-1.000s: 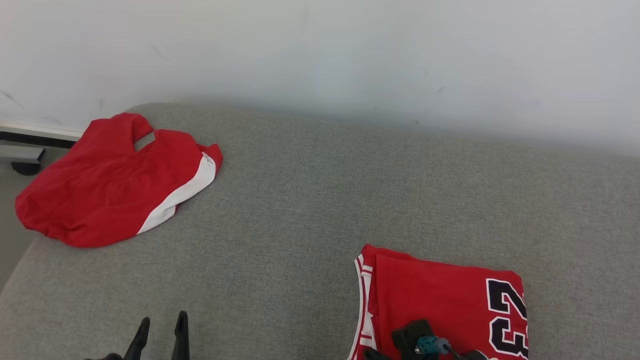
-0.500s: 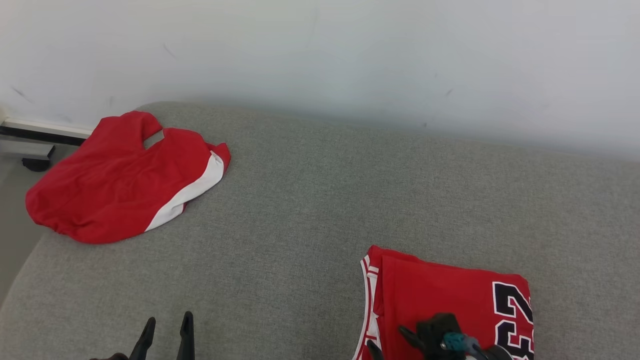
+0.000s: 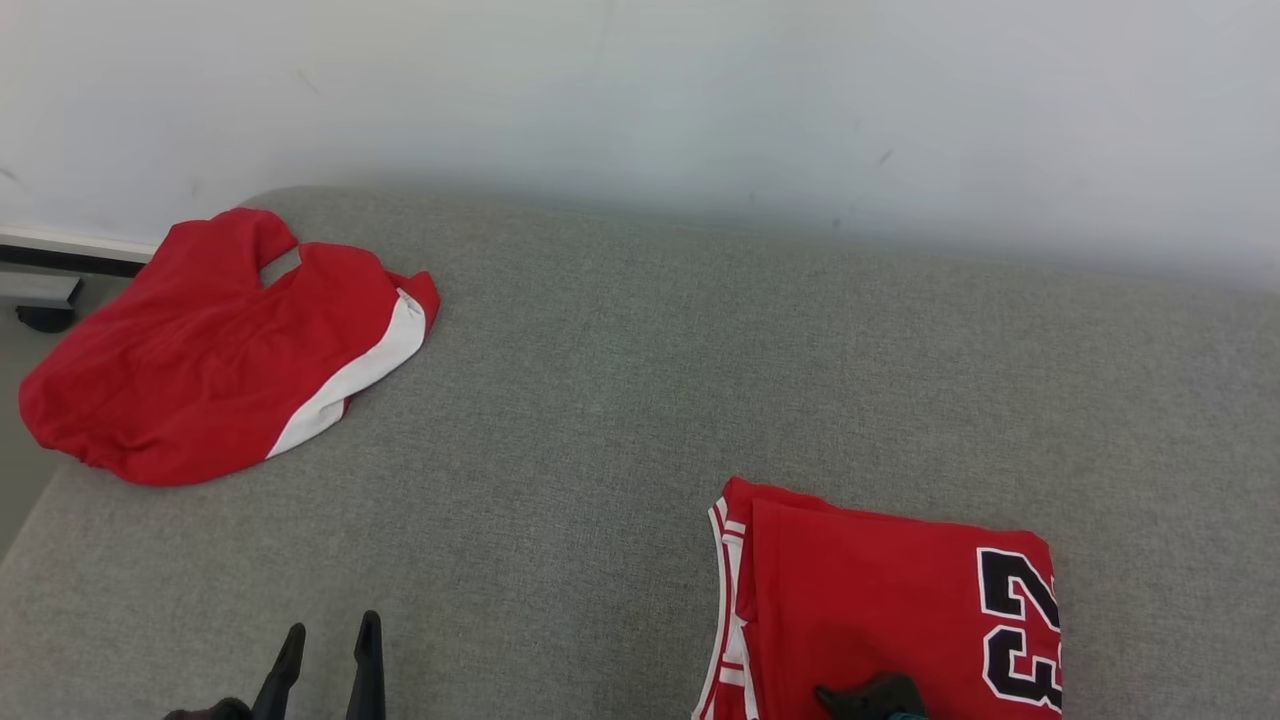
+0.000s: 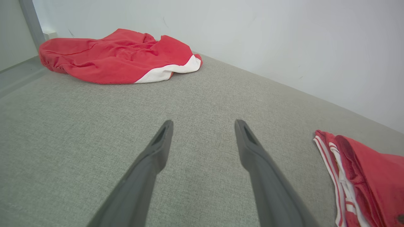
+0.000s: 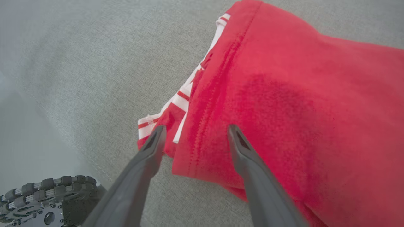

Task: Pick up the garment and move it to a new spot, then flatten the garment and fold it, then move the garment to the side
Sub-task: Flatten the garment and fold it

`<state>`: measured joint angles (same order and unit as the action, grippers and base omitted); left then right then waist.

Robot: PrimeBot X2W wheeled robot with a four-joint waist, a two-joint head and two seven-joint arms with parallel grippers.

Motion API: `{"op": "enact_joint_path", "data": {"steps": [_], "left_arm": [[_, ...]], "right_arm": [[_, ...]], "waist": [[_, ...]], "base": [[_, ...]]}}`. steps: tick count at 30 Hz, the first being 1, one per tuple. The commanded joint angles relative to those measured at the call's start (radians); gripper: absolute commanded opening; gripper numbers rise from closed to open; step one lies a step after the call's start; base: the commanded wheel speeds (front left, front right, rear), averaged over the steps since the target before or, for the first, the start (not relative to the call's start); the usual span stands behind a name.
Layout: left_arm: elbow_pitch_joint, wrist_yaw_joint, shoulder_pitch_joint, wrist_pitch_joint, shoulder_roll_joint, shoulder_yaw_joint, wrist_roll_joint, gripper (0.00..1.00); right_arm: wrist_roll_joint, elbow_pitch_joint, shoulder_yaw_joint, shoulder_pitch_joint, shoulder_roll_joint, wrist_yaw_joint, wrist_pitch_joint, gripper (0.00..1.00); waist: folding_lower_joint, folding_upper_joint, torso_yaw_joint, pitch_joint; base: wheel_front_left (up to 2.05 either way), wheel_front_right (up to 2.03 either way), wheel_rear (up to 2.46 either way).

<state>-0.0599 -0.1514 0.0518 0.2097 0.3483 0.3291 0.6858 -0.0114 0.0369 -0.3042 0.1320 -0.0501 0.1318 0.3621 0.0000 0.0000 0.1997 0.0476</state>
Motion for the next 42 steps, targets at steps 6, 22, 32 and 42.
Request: {"op": "enact_joint_path", "data": {"steps": [6, 22, 32, 42], "left_arm": [[0.001, -0.001, -0.028, 0.000, -0.006, 0.010, 0.000, 1.00], [0.009, -0.011, -0.019, 0.000, -0.003, 0.016, 0.008, 1.00], [0.019, -0.016, -0.013, -0.007, 0.006, 0.019, 0.011, 1.00], [0.017, -0.031, 0.023, 0.014, 0.010, 0.001, 0.010, 1.00]], "right_arm": [[0.038, 0.049, -0.005, -0.041, 0.000, -0.002, 0.013, 1.00], [-0.039, 0.090, -0.019, -0.063, 0.000, -0.002, -0.053, 0.00], [-0.091, 0.116, -0.090, -0.105, 0.000, -0.002, -0.035, 0.00], [-0.284, 0.026, -0.029, -0.041, 0.000, -0.002, -0.119, 1.00]], "waist": [[0.0000, 0.0000, 0.012, 0.026], [0.0000, 0.0000, 0.024, 0.028], [0.0000, 0.0000, 0.012, 0.015], [0.0000, 0.0000, -0.026, -0.067]], "base": [[0.00, 0.00, 0.00], [0.00, 0.00, 0.00], [0.00, 0.00, 0.00], [0.00, 0.00, 0.00]]}}
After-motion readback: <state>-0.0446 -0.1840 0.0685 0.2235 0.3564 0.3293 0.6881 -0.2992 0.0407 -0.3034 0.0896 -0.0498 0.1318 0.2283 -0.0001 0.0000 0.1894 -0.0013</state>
